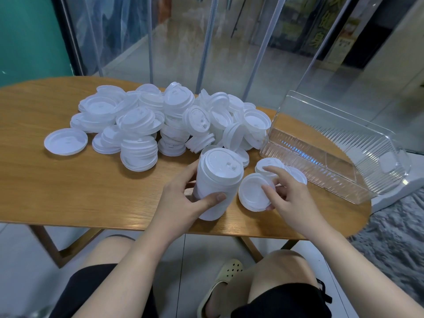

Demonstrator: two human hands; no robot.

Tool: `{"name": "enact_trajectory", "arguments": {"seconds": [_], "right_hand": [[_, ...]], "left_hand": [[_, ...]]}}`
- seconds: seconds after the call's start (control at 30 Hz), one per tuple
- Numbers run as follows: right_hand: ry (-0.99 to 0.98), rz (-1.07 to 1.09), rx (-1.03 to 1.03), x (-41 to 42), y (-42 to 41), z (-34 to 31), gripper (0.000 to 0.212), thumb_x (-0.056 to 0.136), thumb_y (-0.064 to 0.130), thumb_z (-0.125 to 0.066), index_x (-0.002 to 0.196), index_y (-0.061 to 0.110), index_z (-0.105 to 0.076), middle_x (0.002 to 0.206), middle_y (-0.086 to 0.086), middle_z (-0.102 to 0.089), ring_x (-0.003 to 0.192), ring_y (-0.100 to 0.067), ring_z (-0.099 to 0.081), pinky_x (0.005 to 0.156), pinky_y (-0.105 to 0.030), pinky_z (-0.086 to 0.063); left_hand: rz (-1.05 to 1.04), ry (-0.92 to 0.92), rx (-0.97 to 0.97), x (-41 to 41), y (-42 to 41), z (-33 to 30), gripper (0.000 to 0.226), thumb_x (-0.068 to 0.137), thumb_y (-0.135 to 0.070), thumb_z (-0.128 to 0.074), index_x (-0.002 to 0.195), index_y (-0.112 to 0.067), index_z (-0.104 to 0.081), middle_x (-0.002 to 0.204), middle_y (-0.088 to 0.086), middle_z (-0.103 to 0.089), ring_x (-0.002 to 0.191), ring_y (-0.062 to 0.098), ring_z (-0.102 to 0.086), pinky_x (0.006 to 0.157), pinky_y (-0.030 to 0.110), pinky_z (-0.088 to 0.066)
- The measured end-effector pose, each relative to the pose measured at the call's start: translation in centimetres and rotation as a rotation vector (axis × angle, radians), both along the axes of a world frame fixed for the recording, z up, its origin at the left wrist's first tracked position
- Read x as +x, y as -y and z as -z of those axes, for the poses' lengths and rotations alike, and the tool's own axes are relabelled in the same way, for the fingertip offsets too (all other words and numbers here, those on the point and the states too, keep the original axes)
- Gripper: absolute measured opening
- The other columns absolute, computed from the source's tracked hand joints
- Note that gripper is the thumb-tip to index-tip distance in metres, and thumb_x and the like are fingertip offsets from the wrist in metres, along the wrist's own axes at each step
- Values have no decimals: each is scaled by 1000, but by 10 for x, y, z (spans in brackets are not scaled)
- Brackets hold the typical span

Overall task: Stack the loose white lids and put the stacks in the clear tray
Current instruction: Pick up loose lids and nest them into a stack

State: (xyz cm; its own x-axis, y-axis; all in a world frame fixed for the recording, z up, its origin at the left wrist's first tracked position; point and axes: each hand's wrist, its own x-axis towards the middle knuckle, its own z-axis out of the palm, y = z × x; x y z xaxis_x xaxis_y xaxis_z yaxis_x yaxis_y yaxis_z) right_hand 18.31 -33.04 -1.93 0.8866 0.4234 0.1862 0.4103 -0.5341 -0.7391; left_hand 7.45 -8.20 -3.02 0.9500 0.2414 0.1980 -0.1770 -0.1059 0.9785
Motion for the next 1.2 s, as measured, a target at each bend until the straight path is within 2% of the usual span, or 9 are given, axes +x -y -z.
{"name": "enact_trajectory", "arguments": {"seconds": [0.13,0.27,0.4,0.5,0.63,0.77,1.0,1.1,1.2], "right_hand": [[77,30,-103,2,0,5,30,101,26,-64,130,34,-66,96,23,-68,78,-11,-64,73,-14,-46],[87,4,-190,2,0,7,37,98,39,-64,133,28,-65,115,17,-65,96,0,-60,78,-7,-42],[35,-69,-283,3,3,6,60,86,66,-64,138,37,-58,131,24,-58,115,7,-53,90,-16,-43],[-7,-107,-347,4,4,7,77,76,67,-77,143,39,-53,135,27,-53,124,5,-49,96,-25,-47],[-16,-108,-356,4,2,5,82,74,49,-88,146,38,-50,136,25,-50,124,7,-46,107,-31,-44],[-4,-98,-386,6,0,5,84,77,53,-84,150,37,-46,140,24,-49,130,-1,-45,110,-37,-44],[90,58,-361,12,-4,3,86,80,50,-83,153,26,-44,148,10,-53,135,-10,-50,111,-32,-42],[138,101,-201,8,-10,-10,75,76,58,-80,139,26,-54,127,12,-64,110,-10,-63,94,-29,-53],[226,86,-7,-3,-24,-34,55,81,47,-83,126,23,-62,112,18,-68,101,-3,-65,84,-19,-53]], "left_hand": [[-1,-1,0,0,0,-1,73,66,-44,-83,132,-53,-53,120,-35,-65,112,-8,-59,80,6,-49],[-1,-4,4,0,-1,-1,72,67,-44,-83,131,-55,-53,121,-35,-65,113,-8,-58,80,6,-49],[-2,-9,7,1,-1,1,72,66,-48,-83,131,-57,-53,123,-33,-64,116,-5,-59,82,6,-49],[-6,-7,20,1,-1,1,72,67,-48,-83,131,-58,-52,124,-35,-63,116,-6,-58,81,5,-48],[-15,-1,21,1,-1,1,72,66,-48,-83,131,-57,-53,123,-34,-64,115,-5,-59,81,5,-47],[-6,-4,10,1,0,-1,71,67,-43,-84,130,-56,-52,120,-38,-63,113,-10,-58,80,4,-47],[-5,-1,-4,0,-1,-2,72,66,-45,-84,131,-55,-53,122,-36,-64,113,-8,-58,81,6,-48],[3,3,-12,1,-1,-1,74,66,-44,-85,133,-52,-55,123,-32,-65,114,-6,-59,82,7,-49],[2,-2,-11,2,-1,1,74,66,-47,-86,133,-53,-55,124,-30,-66,115,-4,-60,83,8,-50]]}}
